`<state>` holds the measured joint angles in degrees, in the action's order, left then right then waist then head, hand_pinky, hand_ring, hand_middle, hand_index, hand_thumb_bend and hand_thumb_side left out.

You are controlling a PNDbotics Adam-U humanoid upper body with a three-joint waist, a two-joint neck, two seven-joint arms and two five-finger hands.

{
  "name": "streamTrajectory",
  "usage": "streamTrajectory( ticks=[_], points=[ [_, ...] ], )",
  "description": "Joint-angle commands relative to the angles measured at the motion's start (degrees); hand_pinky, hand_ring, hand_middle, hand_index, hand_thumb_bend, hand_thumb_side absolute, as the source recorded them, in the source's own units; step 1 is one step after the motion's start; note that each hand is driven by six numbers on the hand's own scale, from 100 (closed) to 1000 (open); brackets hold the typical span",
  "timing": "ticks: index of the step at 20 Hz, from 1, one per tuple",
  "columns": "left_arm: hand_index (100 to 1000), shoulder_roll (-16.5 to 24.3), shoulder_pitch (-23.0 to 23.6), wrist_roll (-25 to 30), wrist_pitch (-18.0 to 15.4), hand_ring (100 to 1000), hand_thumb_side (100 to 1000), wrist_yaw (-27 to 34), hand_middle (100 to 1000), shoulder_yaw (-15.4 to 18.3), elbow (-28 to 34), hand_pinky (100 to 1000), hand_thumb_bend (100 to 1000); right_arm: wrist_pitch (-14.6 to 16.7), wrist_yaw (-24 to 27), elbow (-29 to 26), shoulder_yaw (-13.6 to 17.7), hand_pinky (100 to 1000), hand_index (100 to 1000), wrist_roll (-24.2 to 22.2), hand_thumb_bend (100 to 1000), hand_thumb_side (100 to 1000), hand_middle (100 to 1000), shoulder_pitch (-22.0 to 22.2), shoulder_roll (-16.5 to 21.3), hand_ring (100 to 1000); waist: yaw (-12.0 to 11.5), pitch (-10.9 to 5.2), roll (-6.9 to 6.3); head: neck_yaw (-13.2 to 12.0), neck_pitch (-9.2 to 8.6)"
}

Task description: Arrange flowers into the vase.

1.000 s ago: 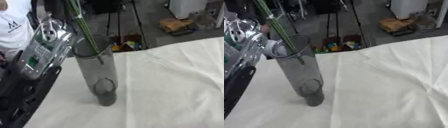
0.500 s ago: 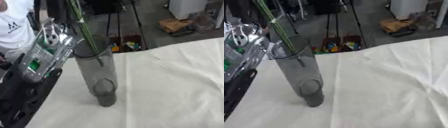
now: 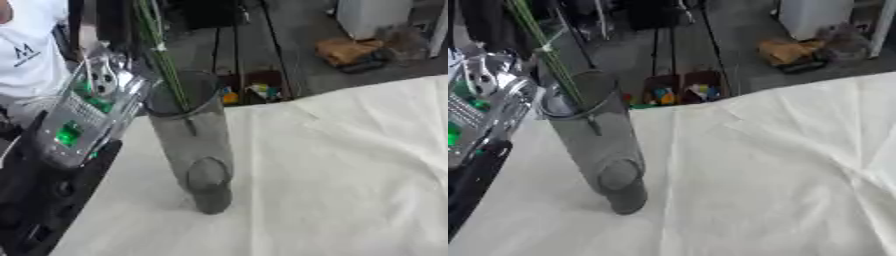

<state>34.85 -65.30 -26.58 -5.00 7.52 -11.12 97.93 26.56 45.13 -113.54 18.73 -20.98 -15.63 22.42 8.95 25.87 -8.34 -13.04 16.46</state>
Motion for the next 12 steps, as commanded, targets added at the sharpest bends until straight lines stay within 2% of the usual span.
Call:
streamTrajectory(
  ticks=[1,5,12],
  points=[
    [100,2.27,-0.25,0.7,0.7,366,868,0.07,357,-0.37,-0.08,379,100,-0.11,-0.28,-1.05,0.65,604,742,0.19,100,1000,621,-0.32,0.71,728,-0.26,-1.38,0.71,0.01,-0.64],
    [103,2.53,-0.02,3.01,2.06,370,869,1.19,368,-0.3,-0.48,399,100,-0.2,-0.26,-1.05,0.7,605,741,0.46,100,1000,621,-0.24,0.65,728,-0.49,-1.57,0.84,0.1,-0.62],
    [187,2.14,0.45,3.5,3.8,360,888,2.79,372,-0.26,-1.4,390,100,-0.04,-0.22,-1.05,0.78,605,741,0.89,100,1000,621,-0.27,0.6,728,-0.44,-1.64,0.95,0.25,-0.8]
  ],
)
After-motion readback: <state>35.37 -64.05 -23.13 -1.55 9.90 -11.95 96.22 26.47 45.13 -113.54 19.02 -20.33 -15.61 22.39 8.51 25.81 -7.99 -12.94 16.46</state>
